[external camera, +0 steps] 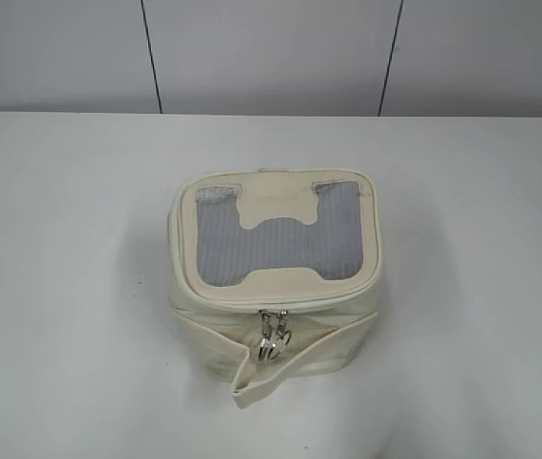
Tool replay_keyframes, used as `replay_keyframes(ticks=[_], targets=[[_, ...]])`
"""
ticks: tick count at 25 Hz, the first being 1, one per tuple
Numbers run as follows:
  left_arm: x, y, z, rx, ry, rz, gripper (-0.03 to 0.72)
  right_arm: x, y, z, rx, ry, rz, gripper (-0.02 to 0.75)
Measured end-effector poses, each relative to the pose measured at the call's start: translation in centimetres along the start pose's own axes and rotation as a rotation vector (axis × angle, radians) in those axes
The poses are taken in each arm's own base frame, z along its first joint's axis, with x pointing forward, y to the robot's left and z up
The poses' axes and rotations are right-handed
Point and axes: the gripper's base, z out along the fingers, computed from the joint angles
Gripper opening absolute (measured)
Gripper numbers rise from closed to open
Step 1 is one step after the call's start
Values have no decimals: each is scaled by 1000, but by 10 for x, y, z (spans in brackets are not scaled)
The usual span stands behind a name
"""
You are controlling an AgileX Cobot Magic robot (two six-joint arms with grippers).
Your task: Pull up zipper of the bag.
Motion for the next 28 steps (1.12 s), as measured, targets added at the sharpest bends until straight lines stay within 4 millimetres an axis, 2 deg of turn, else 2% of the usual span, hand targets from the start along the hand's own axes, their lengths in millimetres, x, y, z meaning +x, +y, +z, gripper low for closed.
replay_keyframes(ticks=[6,28], targets=[[2,-4,2,45,-10,32,247,3,0,-3,-1,-27,-11,560],[2,-5,2,44,-14,39,247,3,0,-2,9,-27,-4,560]])
